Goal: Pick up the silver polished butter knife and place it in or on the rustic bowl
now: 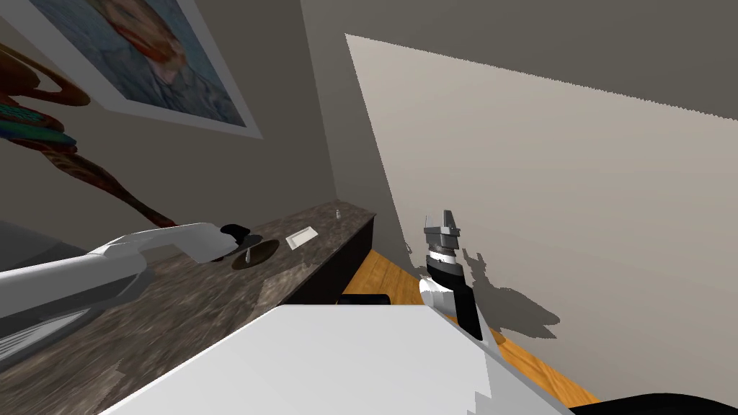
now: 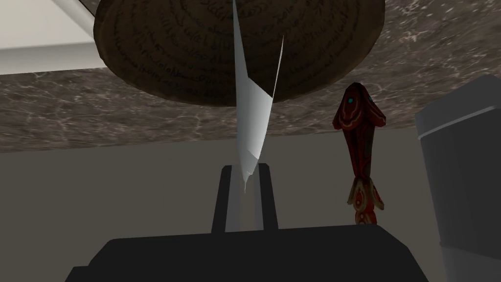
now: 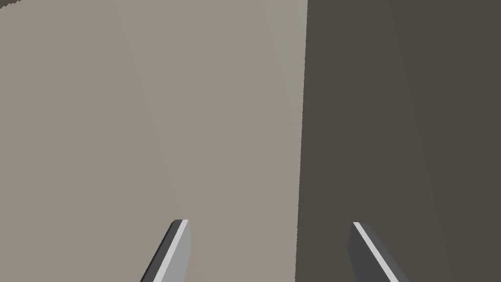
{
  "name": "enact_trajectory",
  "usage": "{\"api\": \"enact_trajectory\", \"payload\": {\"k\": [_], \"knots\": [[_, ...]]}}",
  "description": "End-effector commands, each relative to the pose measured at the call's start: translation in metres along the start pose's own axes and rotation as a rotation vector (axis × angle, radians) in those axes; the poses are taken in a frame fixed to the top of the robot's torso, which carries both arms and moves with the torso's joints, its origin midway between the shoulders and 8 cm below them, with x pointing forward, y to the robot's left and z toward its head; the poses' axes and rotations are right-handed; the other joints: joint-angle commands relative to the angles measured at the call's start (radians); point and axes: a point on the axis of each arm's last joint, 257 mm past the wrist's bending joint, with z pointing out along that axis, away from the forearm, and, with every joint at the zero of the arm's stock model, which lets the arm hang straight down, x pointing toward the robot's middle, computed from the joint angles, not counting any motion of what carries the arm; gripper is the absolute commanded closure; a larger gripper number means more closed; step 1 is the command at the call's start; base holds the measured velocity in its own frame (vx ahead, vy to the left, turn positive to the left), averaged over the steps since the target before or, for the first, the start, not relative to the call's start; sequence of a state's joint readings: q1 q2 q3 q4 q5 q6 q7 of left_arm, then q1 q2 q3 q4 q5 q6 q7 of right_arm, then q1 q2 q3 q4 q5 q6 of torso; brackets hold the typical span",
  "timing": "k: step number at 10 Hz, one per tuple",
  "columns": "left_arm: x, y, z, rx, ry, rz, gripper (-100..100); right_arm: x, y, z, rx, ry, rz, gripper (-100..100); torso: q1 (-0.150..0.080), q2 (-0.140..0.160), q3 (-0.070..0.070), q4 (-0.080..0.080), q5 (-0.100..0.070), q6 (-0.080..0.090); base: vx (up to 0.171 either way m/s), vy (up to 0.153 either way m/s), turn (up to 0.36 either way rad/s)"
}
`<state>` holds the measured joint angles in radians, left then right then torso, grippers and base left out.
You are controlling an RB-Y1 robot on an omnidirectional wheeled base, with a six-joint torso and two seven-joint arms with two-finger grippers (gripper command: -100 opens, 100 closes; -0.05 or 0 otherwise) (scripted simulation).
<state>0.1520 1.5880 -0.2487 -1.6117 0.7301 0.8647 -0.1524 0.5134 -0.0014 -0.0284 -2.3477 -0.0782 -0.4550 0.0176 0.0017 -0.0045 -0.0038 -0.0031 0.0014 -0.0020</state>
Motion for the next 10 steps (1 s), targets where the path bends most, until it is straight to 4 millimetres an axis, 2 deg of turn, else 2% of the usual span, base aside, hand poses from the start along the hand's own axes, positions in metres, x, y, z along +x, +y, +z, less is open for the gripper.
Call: {"api": "enact_trajectory", "payload": {"k": [1, 5, 6, 7, 10], "knots": [[0.000, 0.000, 0.000, 0.000, 0.000, 0.000, -100, 0.000, 0.000, 0.000, 0.000, 0.000, 0.000, 0, 0.000, 0.000, 0.000, 0.000, 0.000, 0.000, 0.002, 0.007, 0.001], [0.000, 0.000, 0.000, 0.000, 0.000, 0.000, -100, 0.000, 0.000, 0.000, 0.000, 0.000, 0.000, 0, -0.003, 0.001, 0.001, 0.000, -0.001, 0.000, 0.000, 0.000, 0.000], [0.000, 0.000, 0.000, 0.000, 0.000, 0.000, 0, 0.000, 0.000, 0.000, 0.000, 0.000, 0.000, 0, -0.003, 0.001, 0.001, 0.000, -0.001, 0.000, 0.000, 0.000, 0.000], [-0.006, -0.013, -0.011, 0.015, -0.001, 0.009, -100, 0.000, 0.000, 0.000, 0.000, 0.000, 0.000, 0, -0.003, 0.001, 0.001, 0.000, -0.001, 0.000, 0.015, 0.016, 0.116], [-0.013, -0.032, -0.028, 0.036, -0.002, 0.024, -100, 0.000, 0.000, 0.000, 0.000, 0.000, 0.000, 0, -0.001, 0.000, 0.000, 0.000, -0.001, 0.000, 0.019, 0.030, 0.100]]}}
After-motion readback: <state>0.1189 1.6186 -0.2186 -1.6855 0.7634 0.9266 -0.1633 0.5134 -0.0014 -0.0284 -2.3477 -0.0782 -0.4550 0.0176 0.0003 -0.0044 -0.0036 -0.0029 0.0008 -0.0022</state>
